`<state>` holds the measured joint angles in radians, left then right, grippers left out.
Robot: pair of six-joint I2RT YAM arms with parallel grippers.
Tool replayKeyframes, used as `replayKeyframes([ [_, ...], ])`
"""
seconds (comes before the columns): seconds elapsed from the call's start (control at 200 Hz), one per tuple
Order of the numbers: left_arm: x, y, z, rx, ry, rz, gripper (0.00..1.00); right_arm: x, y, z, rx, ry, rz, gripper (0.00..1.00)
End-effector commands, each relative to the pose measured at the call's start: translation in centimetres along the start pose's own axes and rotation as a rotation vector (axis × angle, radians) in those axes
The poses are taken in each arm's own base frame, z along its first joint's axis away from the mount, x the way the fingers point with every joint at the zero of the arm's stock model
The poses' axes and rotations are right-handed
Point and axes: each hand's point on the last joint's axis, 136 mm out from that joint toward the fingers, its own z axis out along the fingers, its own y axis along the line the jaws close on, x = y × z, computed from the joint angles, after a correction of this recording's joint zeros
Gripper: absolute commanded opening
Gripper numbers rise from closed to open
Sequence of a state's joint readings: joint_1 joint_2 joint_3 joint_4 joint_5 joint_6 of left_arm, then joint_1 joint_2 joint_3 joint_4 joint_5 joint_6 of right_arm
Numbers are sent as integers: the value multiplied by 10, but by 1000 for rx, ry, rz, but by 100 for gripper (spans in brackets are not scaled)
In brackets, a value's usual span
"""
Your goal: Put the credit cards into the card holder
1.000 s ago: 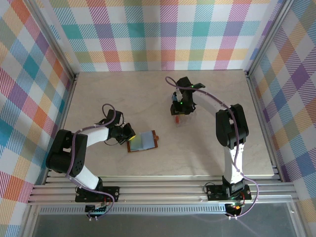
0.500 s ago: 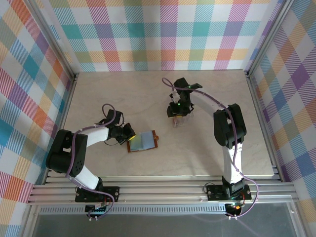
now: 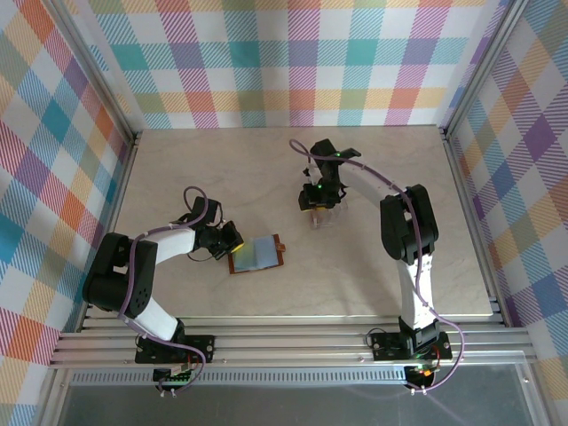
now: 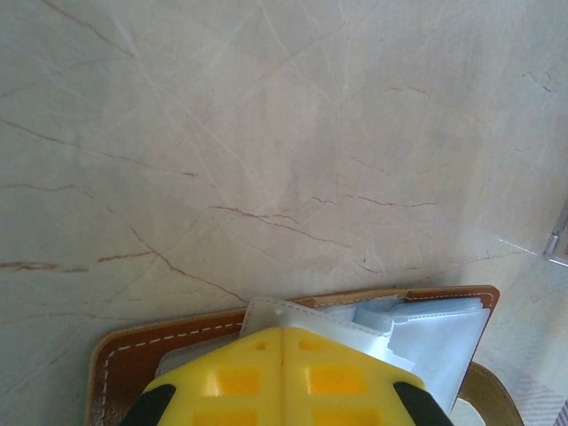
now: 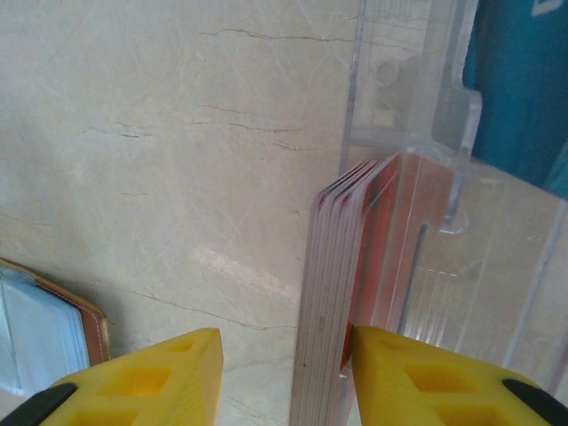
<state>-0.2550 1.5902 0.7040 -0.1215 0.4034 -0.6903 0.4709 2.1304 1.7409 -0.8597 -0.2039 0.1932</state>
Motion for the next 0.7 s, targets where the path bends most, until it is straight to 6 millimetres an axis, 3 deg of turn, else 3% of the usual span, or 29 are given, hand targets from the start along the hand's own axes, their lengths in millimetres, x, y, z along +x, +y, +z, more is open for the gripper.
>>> replayKeyframes([
  [0.0,35,68,11,-247,94,-66,0,4,7,-3,-72,6,-9,41],
  [0.215,35,67,11,-246,93,-66,0,-2,9,-20,-145,-45,23,38],
  [0.695,35,68,12,-248,95,-66,0,-3,2,-22,-140,-52,45,28],
])
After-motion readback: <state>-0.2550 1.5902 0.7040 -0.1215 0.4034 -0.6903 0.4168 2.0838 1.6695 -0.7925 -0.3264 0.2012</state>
